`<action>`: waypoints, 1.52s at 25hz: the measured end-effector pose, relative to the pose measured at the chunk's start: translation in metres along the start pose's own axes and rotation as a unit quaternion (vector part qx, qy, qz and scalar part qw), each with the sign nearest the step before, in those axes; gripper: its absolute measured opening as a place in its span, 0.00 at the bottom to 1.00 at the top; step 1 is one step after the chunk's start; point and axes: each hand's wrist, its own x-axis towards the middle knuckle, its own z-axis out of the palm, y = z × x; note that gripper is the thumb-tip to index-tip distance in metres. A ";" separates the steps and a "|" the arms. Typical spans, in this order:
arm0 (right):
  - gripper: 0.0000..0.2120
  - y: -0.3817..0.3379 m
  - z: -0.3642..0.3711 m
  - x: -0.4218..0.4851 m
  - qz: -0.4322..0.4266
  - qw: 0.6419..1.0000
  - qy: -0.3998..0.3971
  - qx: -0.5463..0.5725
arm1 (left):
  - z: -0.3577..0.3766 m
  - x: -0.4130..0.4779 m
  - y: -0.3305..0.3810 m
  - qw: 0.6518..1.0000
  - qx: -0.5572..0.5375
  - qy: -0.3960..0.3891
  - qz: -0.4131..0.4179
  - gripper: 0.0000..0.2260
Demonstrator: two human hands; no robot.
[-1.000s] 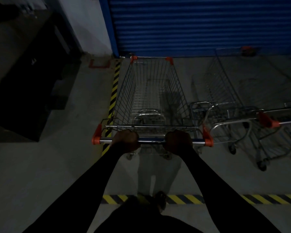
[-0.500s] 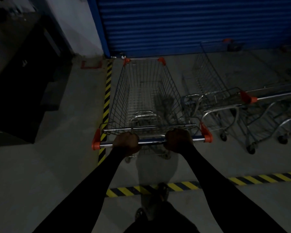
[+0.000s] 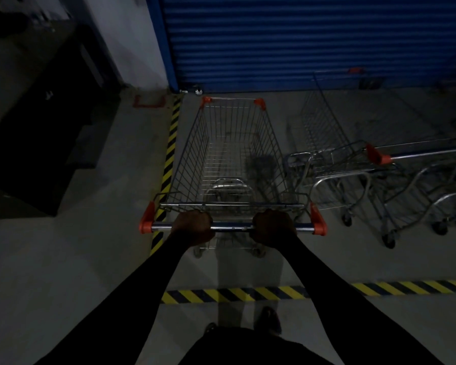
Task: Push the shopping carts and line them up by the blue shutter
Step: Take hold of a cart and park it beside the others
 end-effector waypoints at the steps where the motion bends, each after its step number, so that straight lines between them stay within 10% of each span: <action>1: 0.21 0.004 -0.001 0.001 0.003 1.000 -0.002 -0.001 | -0.003 0.001 0.006 1.000 0.003 -0.004 -0.009 0.17; 29: 0.23 0.029 0.007 0.003 -0.038 0.998 0.041 0.001 | -0.007 -0.001 0.028 0.998 -0.021 -0.022 -0.062 0.22; 38: 0.34 0.028 0.002 -0.025 -0.015 0.971 0.228 0.063 | -0.019 -0.009 0.052 0.988 -0.131 0.064 -0.057 0.39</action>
